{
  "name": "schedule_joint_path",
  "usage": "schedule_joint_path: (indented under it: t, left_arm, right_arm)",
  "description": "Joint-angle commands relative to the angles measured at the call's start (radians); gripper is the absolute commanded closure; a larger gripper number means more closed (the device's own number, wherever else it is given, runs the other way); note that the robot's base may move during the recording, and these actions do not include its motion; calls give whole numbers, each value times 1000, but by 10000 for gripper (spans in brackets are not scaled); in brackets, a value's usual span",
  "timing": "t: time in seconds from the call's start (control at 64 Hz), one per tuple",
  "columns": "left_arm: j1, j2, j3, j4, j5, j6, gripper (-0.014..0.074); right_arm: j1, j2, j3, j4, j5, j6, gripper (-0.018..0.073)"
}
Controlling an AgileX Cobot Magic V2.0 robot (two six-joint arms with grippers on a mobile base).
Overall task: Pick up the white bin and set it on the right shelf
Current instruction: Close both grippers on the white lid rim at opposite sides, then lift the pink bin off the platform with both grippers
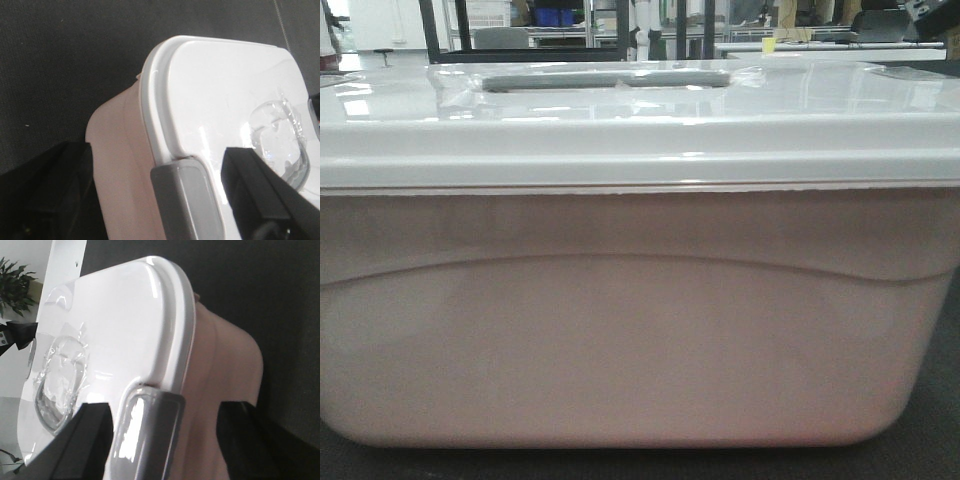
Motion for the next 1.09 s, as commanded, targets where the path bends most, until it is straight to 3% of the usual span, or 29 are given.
schedule_joint_path:
  t: [0.0,0.36,0.719,0.891,1.079]
  left_arm:
    - [-4,-23,-5,-90,133,-6,167]
    - [-11,-64,100,-131,133,-63,169]
    - [-120,-88,104,-143,133,-87,170]
    - [-126,-84,104,-164,133,-87,170]
    - [-126,-84,104,-185,133,-87,191]
  right_arm:
    - [-2,-19,0,124,139,-28,20]
    - [66,-19,38,186,139,-33,20]
    - [78,-19,38,188,121,-33,20]
    - [78,-19,38,188,116,-33,23]
    - [78,-19,38,188,117,-33,139]
